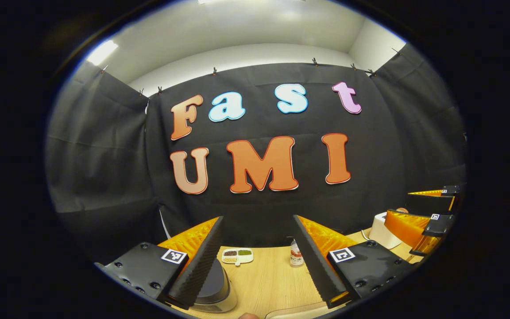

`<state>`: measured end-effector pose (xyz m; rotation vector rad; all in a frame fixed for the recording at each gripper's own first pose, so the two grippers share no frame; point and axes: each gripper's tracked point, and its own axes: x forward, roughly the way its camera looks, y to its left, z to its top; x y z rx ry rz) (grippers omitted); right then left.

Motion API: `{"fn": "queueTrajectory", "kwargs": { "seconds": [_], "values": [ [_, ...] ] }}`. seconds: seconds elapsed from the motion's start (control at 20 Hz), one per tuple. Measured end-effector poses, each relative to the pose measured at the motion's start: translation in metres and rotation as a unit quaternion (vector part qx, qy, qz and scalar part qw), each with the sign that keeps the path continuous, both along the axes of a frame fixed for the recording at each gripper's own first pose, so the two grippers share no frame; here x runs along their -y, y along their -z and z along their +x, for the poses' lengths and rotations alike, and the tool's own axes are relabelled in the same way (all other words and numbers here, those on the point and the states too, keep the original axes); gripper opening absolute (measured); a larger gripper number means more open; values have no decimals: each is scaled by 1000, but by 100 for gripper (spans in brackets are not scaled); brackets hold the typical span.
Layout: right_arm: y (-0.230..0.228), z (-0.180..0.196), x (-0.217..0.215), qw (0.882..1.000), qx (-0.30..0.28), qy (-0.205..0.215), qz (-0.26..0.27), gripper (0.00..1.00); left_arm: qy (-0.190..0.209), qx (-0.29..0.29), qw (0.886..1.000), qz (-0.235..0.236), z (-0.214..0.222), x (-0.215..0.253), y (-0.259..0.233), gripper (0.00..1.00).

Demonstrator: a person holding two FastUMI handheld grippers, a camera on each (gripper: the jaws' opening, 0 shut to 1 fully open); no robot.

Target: Close the left gripper, press the button to open the rice cooker; take a wooden spoon from the chopstick holder with the right hand, scoop a spoonful of rice and pour it into the rice cooker, then put the wooden spoon back into the chopstick holder.

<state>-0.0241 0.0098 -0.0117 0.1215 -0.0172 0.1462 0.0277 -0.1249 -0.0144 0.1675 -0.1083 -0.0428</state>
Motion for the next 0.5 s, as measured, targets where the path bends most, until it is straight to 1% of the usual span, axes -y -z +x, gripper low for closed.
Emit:
{"fn": "queueTrajectory", "kwargs": {
  "seconds": [0.05, 0.25, 0.35, 0.4, 0.45, 0.5],
  "values": [
    [1, -1, 0, 1000, 1, 0, -2, 91, 2, -2, 1000, -1, 2, 1, -1, 96],
    [1, -4, 7, 1000, 2, 1, -4, 91, 2, 2, 1000, -2, 5, 5, -8, 96],
    [-3, -6, 15, 1000, 8, 8, -4, 91, 7, 10, 1000, -1, 4, 13, -15, 100],
    [-4, -8, 19, 1000, 10, 10, -2, 91, 7, 17, 1000, 2, 3, 15, -20, 100],
    [-6, -8, 22, 1000, 12, 13, 1, 91, 8, 23, 1000, 6, -1, 18, -23, 96],
    [-7, -9, 25, 1000, 13, 14, 3, 91, 9, 25, 1000, 7, -3, 22, -23, 96]
  ]
}}
